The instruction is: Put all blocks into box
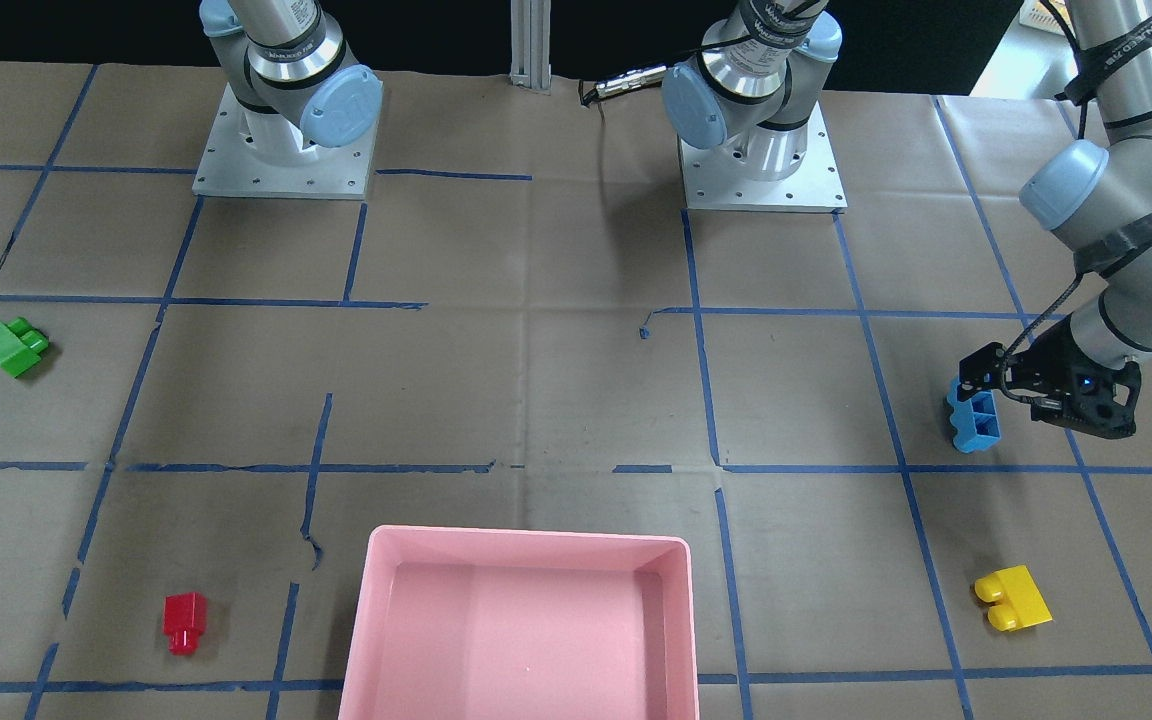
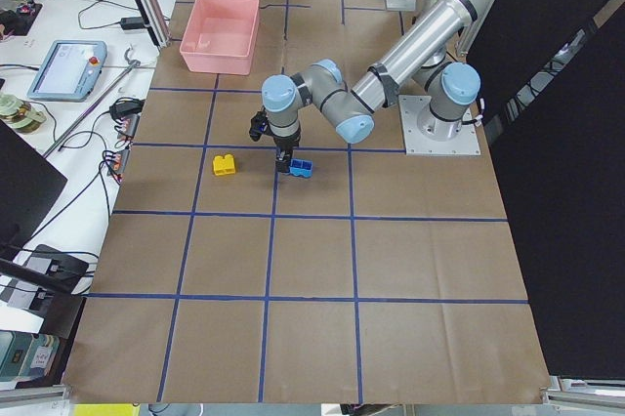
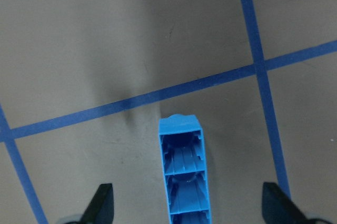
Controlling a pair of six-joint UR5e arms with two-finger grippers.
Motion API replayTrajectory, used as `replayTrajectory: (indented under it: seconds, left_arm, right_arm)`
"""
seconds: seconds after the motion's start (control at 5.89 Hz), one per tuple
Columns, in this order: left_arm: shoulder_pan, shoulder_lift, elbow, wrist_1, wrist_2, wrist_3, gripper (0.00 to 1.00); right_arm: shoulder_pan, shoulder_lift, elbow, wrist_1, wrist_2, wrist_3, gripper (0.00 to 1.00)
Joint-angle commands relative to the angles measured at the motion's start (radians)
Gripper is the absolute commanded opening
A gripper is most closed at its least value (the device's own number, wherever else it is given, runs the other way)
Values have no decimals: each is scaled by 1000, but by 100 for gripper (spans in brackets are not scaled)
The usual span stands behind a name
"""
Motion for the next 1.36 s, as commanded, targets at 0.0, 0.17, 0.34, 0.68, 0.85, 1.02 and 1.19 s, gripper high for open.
replayTrajectory:
  seconds: [0.0,0.17,0.34,0.68,0.85,1.02,1.19]
  left_arm:
    - [3,-58,-11,20,-2,8,98]
    - [3,-58,-7,20,-2,19,80]
    - [3,-61,4,20,-2,24,29]
    - [-13,-49,13,10,-16,19,0]
    - [-59,-24,36,-41,-75,10,0]
    - [-154,0,108,-93,-82,-69,0]
    - [-282,3,209,-151,-111,-155,0]
  right_arm:
    - [-3,-1,65,-76,-2,-225,100]
    - [-50,-3,175,-198,2,-355,100]
    - [-68,-3,291,-356,2,-428,100]
    - [-78,2,508,-674,5,-470,100]
    - [-78,8,559,-772,8,-471,100]
    - [-78,17,562,-779,10,-470,100]
    - [-78,28,558,-787,13,-470,100]
